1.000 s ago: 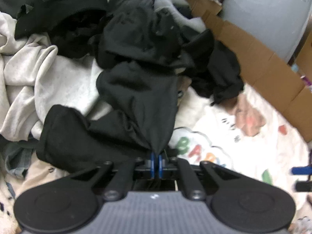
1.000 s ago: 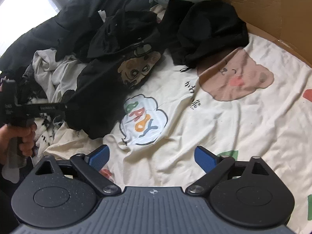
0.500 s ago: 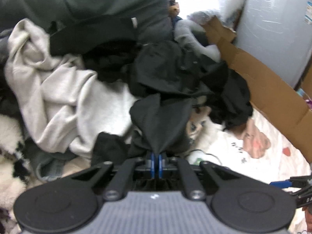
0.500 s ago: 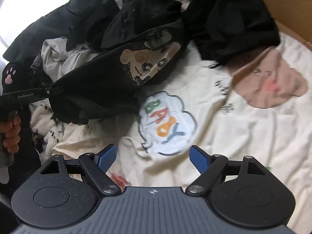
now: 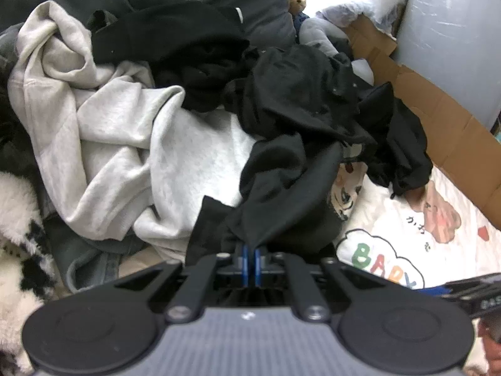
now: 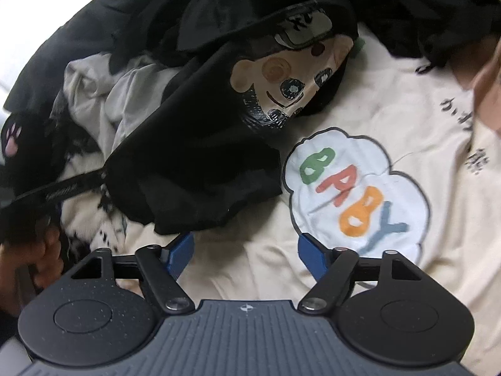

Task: Fold clothes
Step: 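Grasp the black cartoon-print T-shirt with the left gripper while the right gripper grasps it too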

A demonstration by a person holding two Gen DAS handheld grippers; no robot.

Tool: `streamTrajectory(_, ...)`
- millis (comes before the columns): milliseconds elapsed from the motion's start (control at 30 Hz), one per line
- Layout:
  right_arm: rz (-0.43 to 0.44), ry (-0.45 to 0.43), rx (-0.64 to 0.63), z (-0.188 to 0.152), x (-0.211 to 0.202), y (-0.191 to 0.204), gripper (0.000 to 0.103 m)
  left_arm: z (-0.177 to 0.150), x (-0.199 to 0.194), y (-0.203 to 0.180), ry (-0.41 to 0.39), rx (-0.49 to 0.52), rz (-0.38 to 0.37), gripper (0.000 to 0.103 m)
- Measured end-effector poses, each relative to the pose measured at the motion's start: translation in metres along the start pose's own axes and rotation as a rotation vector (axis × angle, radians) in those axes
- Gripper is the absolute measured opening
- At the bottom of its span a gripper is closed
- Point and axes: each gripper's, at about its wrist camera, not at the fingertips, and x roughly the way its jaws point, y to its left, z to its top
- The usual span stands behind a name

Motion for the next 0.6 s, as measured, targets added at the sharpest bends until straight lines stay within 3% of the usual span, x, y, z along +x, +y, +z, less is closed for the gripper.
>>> streamTrajectory(467, 0.163, -0.003, 0.307, 0.009, 0.067, -0.009, 0.061, -0.009, 0.005, 0.018, 0.023, -0.051, 0.037, 0.004)
streamTrajectory(533, 0.19, -0.004, 0.358, 0.009, 0.076, -0.011, 0.044, -0.009, 0.005, 0.018, 0.022, -0.054, 0.042, 0.004)
streamTrajectory(600, 0.194, -0.013, 0.394, 0.007, 0.081, -0.015, 0.008, -0.008, 0.006, 0.016, 0.025, -0.048, 0.042, 0.004)
